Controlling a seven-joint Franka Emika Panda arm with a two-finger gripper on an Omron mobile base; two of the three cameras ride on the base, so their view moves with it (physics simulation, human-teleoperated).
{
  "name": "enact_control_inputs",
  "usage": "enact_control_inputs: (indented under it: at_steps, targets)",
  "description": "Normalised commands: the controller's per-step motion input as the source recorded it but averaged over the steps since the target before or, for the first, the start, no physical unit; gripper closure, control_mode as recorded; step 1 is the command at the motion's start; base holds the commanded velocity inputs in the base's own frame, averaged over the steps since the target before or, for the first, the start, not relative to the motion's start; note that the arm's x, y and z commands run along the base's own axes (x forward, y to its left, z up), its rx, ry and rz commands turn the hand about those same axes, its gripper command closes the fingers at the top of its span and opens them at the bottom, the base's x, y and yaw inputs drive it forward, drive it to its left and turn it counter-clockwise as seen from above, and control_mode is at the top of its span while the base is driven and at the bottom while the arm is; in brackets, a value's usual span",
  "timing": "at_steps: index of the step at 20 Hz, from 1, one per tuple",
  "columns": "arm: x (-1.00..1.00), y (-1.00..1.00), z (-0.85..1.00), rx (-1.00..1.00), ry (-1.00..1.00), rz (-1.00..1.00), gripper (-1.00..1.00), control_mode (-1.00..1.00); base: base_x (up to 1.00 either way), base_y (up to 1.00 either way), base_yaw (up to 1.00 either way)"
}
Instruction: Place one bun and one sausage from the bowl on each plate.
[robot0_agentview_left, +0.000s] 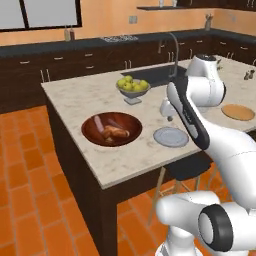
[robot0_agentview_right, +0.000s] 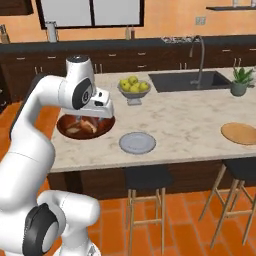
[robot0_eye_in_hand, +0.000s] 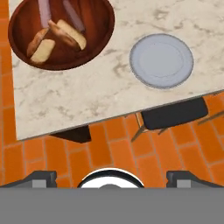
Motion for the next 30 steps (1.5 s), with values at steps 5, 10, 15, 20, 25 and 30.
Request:
enact_control_inputs:
  at_steps: [5, 10, 15, 20, 25, 30]
  targets:
    - [0.0, 0.0, 0.0, 0.0, 0.0, 0.0, -1.0, 1.0, 0.45, -0.28, 0.4]
    - [0.0, 0.0, 0.0, 0.0, 0.0, 0.0, -1.0, 1.0, 0.49, -0.05, 0.33]
    - [0.0, 0.0, 0.0, 0.0, 0.0, 0.0, -1.0, 1.0, 0.5, -0.17, 0.35]
    - [0.44, -0.08, 0.12, 0.01, 0.25, 0.06, -1.0, -1.0, 0.08, -0.03, 0.06]
    - [0.72, -0.15, -0.36, 0.0, 0.16, 0.16, -1.0, -1.0, 0.0, 0.0, 0.0]
    - [0.63, -0.02, -0.97, 0.0, 0.02, 0.11, -1.0, -1.0, 0.0, 0.0, 0.0]
